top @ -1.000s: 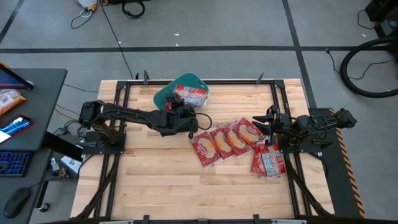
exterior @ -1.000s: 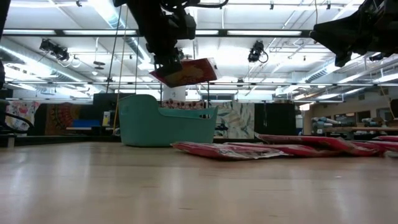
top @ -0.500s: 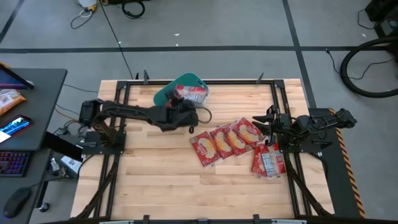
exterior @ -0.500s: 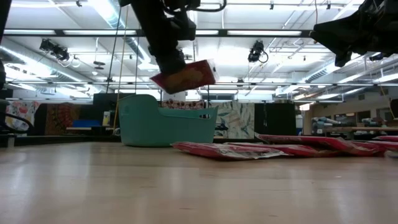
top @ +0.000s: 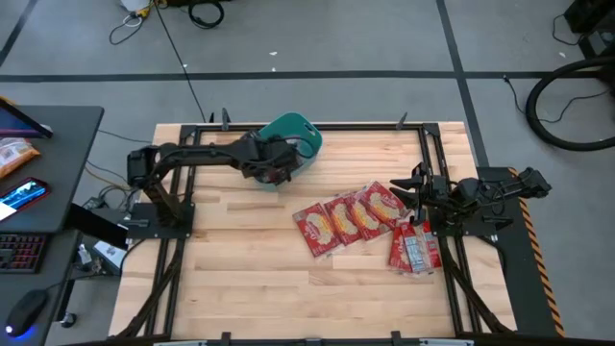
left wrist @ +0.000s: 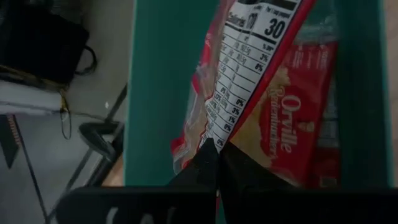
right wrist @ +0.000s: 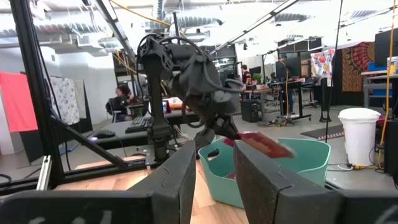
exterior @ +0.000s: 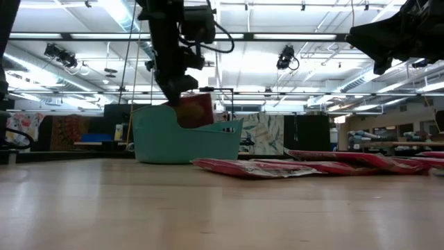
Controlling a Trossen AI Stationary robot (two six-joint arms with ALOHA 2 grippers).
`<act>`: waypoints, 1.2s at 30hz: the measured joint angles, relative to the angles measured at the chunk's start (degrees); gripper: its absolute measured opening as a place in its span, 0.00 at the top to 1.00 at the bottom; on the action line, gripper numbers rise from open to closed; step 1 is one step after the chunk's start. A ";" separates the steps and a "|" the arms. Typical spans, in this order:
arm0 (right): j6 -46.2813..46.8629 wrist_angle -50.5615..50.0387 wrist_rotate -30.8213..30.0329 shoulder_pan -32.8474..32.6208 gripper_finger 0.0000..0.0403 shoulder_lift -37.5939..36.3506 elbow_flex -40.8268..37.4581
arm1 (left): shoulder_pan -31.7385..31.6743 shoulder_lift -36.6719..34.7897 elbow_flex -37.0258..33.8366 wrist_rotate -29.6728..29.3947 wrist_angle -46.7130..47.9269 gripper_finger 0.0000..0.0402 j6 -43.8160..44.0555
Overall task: Sort popcorn bags into baskets
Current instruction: Put the red popcorn bag into the green bin
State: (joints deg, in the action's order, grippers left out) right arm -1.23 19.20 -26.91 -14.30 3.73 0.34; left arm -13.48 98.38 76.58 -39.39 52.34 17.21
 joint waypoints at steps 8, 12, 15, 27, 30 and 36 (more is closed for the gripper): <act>0.01 1.01 -0.03 -0.01 0.72 0.05 0.00 | -0.86 4.30 -0.07 1.38 -0.63 0.97 0.21; 0.01 1.41 -0.02 0.01 0.72 0.07 0.00 | -0.90 6.37 -0.10 1.89 -1.16 0.87 0.20; 0.00 1.70 -0.01 0.01 0.72 0.02 0.00 | -0.55 6.57 -0.07 1.87 -1.43 0.77 -0.33; -0.01 1.73 0.00 -0.01 0.72 0.02 0.00 | 5.62 5.96 1.04 -2.34 -9.68 0.56 -15.19; 0.00 1.72 -0.02 0.01 0.72 0.02 0.00 | 9.17 6.36 1.06 -2.82 -15.38 0.56 -24.32; 0.01 1.70 -0.03 0.00 0.72 0.02 0.00 | 15.10 7.76 0.73 8.85 -19.80 0.56 -38.80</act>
State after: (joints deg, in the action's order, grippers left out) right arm -1.21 20.90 -26.95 -14.30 3.75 0.34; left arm 1.62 106.14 77.32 -30.55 32.54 -21.59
